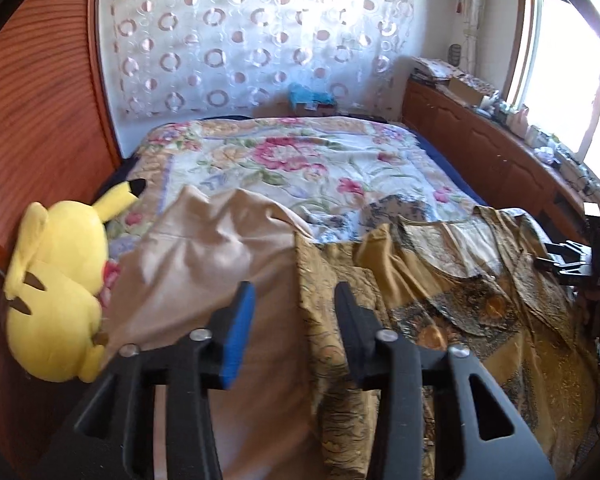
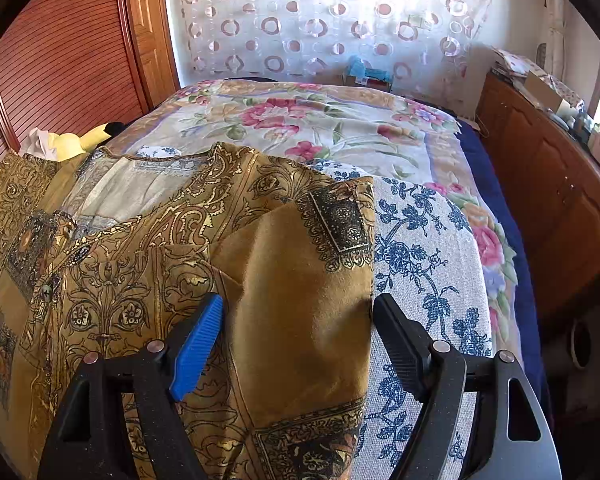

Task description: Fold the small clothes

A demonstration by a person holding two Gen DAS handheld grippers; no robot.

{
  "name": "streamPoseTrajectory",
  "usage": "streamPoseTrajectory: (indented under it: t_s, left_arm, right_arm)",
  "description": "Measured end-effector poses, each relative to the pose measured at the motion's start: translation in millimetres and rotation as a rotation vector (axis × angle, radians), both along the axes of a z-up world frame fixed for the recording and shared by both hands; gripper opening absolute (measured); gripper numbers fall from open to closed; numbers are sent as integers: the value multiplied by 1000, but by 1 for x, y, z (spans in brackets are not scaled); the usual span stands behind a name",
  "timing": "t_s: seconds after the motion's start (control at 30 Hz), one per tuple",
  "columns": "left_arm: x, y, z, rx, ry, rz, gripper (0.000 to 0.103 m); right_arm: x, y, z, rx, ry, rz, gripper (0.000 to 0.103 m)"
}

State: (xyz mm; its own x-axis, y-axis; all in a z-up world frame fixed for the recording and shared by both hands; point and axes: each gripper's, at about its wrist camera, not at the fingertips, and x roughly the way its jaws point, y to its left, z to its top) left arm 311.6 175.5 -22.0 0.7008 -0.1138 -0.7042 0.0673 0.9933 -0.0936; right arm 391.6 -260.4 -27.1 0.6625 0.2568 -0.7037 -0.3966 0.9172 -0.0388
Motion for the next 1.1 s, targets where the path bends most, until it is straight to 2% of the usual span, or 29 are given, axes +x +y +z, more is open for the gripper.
streamPoseTrajectory:
  t_s: [0.1, 0.3, 0.33, 0.37, 0.43, 0.5, 0.63, 0.7, 0.83, 1.1]
  left_arm:
    - [1, -5, -2, -12, 10, -13, 46]
    - [14, -18, -16, 42, 50, -25, 46]
    - [16, -19, -18, 50, 54, -23, 37]
    - [18, -20, -20, 57, 61, -16, 16]
    - [19, -19, -18, 38, 60, -6, 5]
    - [16, -20, -8, 39, 22, -15, 4]
    - [7, -19, 30, 41, -102, 6, 4]
    - [8, -20, 37, 73, -101, 7, 4]
    - [11, -23, 28, 100, -58, -17, 4]
    - [3, -27, 16, 90, -35, -30, 4]
  right_arm:
    - [0, 0, 0, 0, 0, 0, 79]
    - [0, 0, 0, -1, -3, 3, 79]
    - [0, 0, 0, -2, -3, 3, 79]
    - [0, 0, 0, -1, -3, 3, 79]
    - [0, 0, 0, -2, -3, 4, 80]
    - [0, -1, 0, -3, -4, 3, 80]
    - [0, -1, 0, -3, -4, 2, 80]
    - [1, -1, 0, -4, -4, 2, 80]
    - [1, -1, 0, -3, -4, 3, 80]
    - [4, -8, 3, 23, 10, 3, 80]
